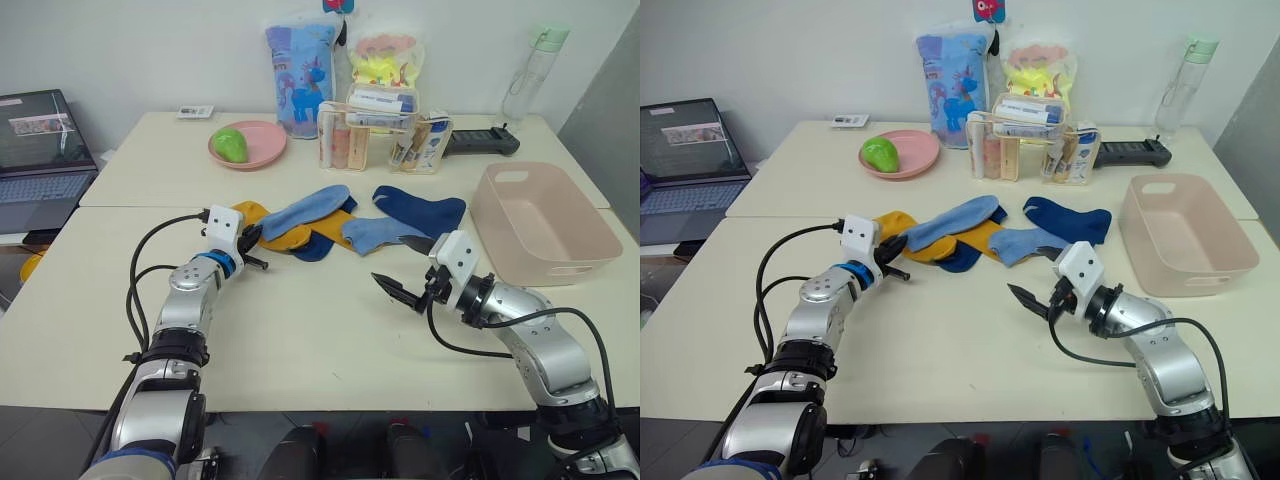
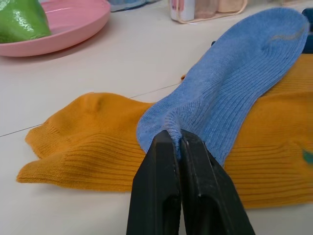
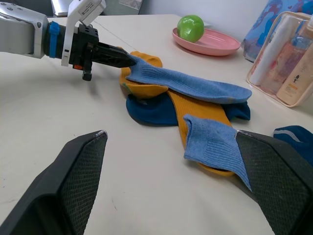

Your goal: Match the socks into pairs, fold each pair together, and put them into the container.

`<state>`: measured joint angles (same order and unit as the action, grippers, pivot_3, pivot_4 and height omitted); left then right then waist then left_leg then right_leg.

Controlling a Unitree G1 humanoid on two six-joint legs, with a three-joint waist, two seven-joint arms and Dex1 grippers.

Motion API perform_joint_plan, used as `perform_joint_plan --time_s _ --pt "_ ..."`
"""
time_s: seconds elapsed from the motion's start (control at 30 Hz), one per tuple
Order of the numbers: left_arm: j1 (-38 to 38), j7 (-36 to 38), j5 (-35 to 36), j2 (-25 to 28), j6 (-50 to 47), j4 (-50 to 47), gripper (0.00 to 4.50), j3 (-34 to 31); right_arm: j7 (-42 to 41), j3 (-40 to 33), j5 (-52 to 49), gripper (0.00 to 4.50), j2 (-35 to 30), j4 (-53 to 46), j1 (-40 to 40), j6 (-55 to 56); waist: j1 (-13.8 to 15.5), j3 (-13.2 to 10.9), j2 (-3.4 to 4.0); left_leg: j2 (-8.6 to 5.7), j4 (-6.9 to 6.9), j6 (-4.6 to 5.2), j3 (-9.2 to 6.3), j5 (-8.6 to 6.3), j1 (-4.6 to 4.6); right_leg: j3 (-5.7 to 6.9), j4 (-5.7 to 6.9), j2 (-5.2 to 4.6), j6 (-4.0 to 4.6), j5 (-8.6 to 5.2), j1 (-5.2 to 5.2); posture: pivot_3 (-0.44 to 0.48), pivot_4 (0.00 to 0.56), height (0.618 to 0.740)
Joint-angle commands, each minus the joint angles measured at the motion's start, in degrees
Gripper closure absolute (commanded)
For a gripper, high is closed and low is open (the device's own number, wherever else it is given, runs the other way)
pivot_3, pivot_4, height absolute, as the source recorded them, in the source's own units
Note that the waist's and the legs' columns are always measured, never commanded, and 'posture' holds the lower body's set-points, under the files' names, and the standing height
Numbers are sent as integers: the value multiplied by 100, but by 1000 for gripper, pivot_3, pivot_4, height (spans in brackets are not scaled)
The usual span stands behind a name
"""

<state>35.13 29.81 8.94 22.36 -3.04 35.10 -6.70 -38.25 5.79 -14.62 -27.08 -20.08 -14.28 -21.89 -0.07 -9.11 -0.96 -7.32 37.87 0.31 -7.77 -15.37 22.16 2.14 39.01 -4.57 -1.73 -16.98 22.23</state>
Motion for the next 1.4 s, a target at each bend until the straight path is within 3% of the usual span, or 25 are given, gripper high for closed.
perform_joint_plan --time_s 0.03,0.27,0.37,0.57,0.73,1.03,1.17,1.3,1.4 --pt "-262 553 473 163 -646 -1279 4471 -9 60 -91 -91 0 30 -279 -116 -26 -8 0 0 0 0 0 0 0 0 -1 0 0 0 0 0 0 150 740" --pt "-1154 815 1630 528 -2872 -3802 4471 -182 116 -141 -185 0 68 -338 -148 -177 -26 0 1 1 -1 0 -1 0 0 -3 1 1 1 0 0 0 150 740" --pt "-1421 815 2521 632 -3909 -4728 4471 -375 107 -136 -189 0 70 -314 -187 -192 -18 0 1 1 0 0 0 0 0 -4 0 1 1 0 0 0 150 740" --pt "-1598 480 4612 472 -5477 -5676 4471 -1015 80 -114 -185 0 85 -256 -241 -183 -11 0 1 2 0 0 0 0 -1 -4 0 1 1 0 -1 0 150 740" --pt "-1682 -8 5868 311 -5952 -6050 4471 -1109 74 -124 -188 0 71 -229 -277 -189 -8 0 1 2 1 0 1 0 -2 -5 0 1 1 0 -3 0 150 740" --pt "-1767 -144 5826 517 -5735 -6125 4471 -707 47 -130 -142 0 -29 -205 -200 -140 1 0 1 2 -2 0 6 1 -5 -10 0 2 2 -1 -3 0 150 740" --pt "-2107 282 5349 840 -5516 -6213 4471 -416 70 -137 -125 0 -54 -216 -114 -117 -2 0 2 1 -2 0 8 0 -5 -12 -2 1 2 -1 -4 0 150 740" --pt "-2557 924 4940 1405 -5238 -6297 3560 -232 92 -168 -72 0 -108 -213 -14 -54 -5 -2 6 4 -8 0 9 0 -5 -14 -1 3 5 -2 -1 0 150 740" --pt "-2615 1079 5036 1680 -5201 -6190 2628 -554 122 -200 -74 0 -116 -251 71 -54 13 -2 6 4 -6 0 8 0 -5 -14 -2 2 5 -2 -1 0 150 740"
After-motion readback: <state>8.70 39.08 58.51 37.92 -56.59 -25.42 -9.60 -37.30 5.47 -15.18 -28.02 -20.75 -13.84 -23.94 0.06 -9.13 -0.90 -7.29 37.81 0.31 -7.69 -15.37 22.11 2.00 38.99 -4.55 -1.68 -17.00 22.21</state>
